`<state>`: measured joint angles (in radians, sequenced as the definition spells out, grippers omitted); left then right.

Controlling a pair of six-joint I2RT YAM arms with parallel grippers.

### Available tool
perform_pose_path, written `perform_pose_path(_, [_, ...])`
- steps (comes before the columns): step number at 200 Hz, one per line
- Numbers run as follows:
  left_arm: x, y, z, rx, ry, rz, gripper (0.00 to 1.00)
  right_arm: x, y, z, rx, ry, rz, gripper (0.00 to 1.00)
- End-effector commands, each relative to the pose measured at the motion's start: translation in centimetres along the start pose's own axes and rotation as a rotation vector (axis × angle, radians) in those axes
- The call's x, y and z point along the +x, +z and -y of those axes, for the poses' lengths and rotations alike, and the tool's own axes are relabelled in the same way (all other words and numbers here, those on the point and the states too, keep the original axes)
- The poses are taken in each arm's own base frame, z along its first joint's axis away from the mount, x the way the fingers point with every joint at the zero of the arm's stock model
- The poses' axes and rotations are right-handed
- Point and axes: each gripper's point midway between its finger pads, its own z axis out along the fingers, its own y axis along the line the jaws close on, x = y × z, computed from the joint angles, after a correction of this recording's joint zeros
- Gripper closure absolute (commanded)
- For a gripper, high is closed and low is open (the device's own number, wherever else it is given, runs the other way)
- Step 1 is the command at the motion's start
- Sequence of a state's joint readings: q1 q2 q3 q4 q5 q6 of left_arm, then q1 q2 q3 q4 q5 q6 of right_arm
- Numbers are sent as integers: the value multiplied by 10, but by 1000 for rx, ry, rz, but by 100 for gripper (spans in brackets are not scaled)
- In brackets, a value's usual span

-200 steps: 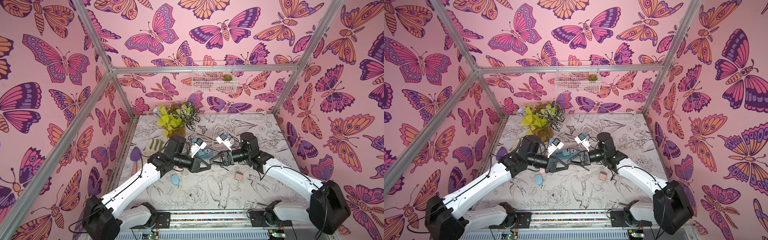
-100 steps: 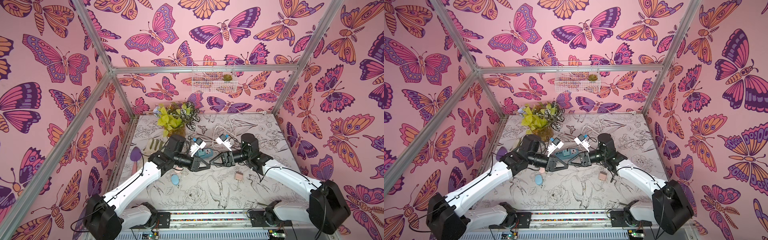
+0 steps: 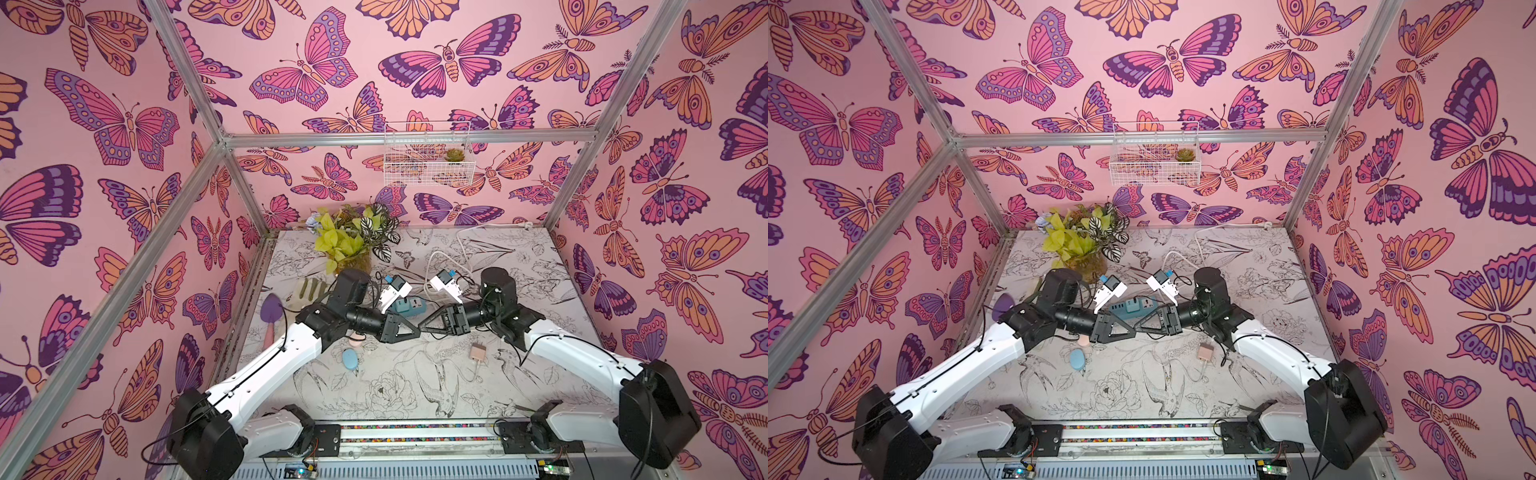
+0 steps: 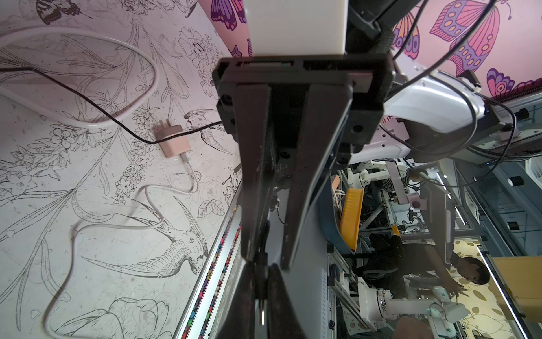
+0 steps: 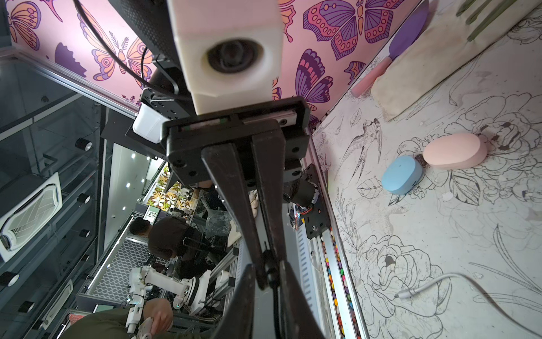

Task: Charge the bluetooth headset
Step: Adjust the charging cable.

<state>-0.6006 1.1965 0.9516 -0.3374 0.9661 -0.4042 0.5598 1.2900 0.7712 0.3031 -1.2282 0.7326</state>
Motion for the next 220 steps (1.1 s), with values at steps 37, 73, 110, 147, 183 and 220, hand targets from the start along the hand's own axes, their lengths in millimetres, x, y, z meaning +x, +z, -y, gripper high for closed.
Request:
perform_pose_path(37, [-8, -5, 1, -9, 35, 27, 100, 4, 2, -25, -61, -59, -41, 100])
perform_pose_path(73, [-8, -6, 0, -22, 37, 35, 96, 1, 2, -24, -52, -66, -32, 100])
perform_pose_path(110, [-6, -12, -4, -51, 21, 51, 60, -7, 1, -15, 6, -62, 2, 100])
perform_pose_path(147, [-6, -27, -10, -96, 8, 111, 54, -19, -4, -8, 50, -60, 57, 100])
perform_pose_path(183, [-4, -30, -12, -105, -5, 121, 57, -27, -5, -4, 80, -63, 95, 100])
perform_pose_path(220, [-7, -42, -39, -260, -54, 189, 54, -35, -8, 5, 137, -58, 147, 100])
